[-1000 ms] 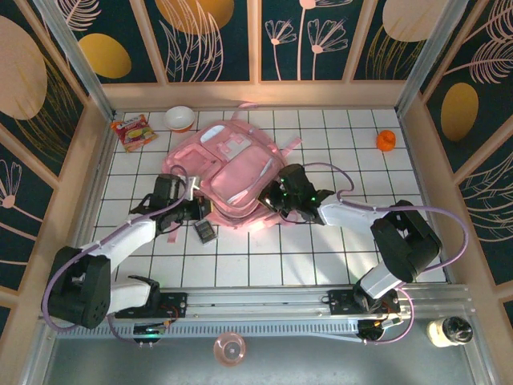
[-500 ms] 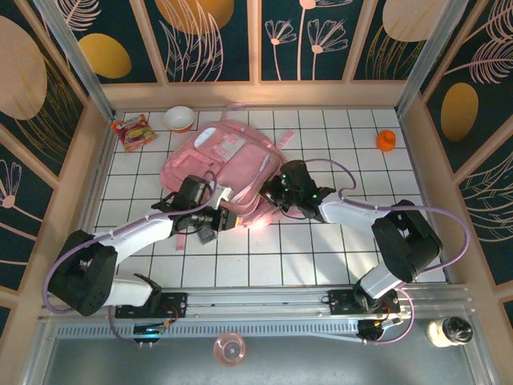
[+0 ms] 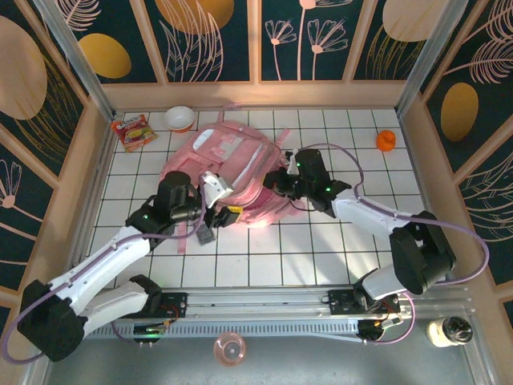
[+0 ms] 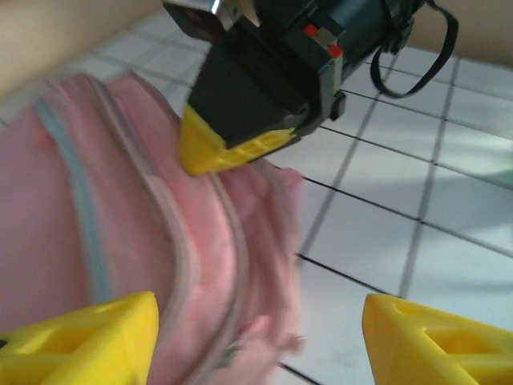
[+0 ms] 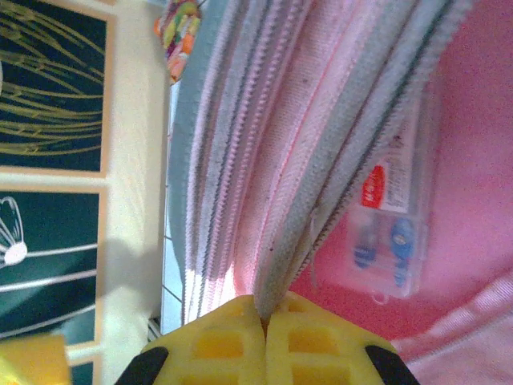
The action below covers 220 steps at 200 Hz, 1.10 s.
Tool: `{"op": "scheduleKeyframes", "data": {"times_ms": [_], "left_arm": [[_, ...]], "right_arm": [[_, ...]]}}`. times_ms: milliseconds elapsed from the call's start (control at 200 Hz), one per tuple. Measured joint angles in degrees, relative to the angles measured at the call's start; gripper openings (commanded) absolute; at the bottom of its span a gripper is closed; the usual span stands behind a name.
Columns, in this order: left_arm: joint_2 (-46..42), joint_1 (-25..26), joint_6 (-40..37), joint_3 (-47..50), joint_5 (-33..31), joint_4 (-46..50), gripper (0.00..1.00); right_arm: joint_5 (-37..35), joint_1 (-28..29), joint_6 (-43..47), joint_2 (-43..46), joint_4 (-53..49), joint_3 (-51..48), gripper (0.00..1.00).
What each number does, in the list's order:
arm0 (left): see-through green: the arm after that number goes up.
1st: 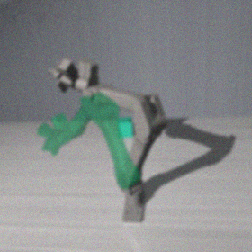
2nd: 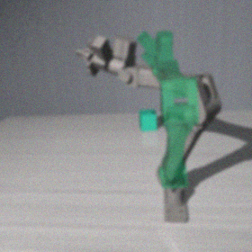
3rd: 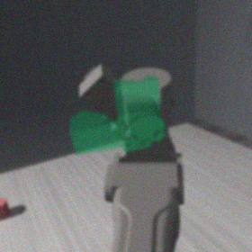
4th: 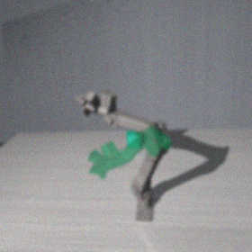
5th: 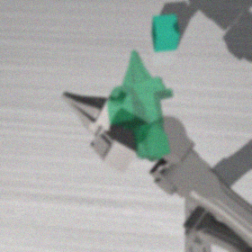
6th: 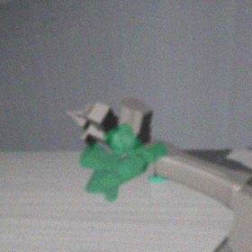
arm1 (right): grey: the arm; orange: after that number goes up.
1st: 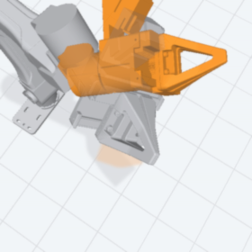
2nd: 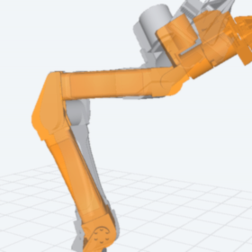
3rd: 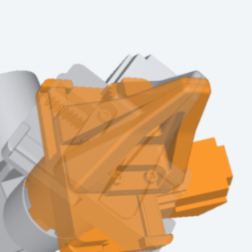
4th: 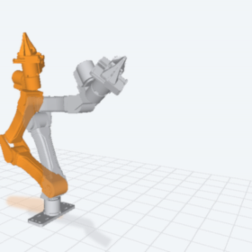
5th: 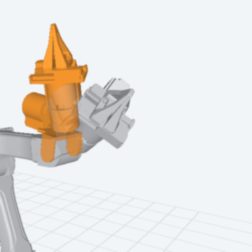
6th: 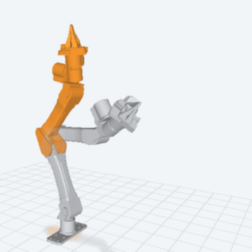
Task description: Pack books, pencil case, and school supplies into a backpack
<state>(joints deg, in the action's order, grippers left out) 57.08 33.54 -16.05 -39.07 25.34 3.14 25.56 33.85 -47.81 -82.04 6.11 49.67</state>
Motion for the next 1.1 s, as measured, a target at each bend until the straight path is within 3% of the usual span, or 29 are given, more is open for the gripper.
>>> {"op": "scheduleKeyframes", "data": {"times_ms": [185, 320, 766, 896, 1041, 1101], "left_arm": [[5.6, 0.0, -16.5, 0.1, -6.2, -1.6, 0.75], [11.6, 0.0, -22.9, 0.0, -7.6, -2.1, 0.76], [15.1, 0.0, -23.1, 0.0, -3.7, -16.3, 0.72], [17.0, 0.0, -23.0, 0.1, -2.5, -16.7, 0.58], [17.9, 0.3, -21.7, 2.4, -2.5, -19.7, 0.20], [17.9, 0.8, -20.6, 3.3, -2.3, -20.9, 0.05]], "right_arm": [[3.7, -2.6, 5.3, 1.2, -3.5, 0.5, 0.00], [5.7, -3.9, 7.0, 1.4, -4.0, 0.5, 0.00], [7.7, -4.0, 8.5, 1.8, -4.3, 0.8, 0.00], [8.6, -4.0, 8.5, 1.8, -4.0, 0.8, 0.00], [9.0, -4.0, 8.3, 2.3, -3.6, 0.8, 0.00], [8.8, -4.0, 8.3, 2.7, -3.5, 0.8, 0.12]]}}
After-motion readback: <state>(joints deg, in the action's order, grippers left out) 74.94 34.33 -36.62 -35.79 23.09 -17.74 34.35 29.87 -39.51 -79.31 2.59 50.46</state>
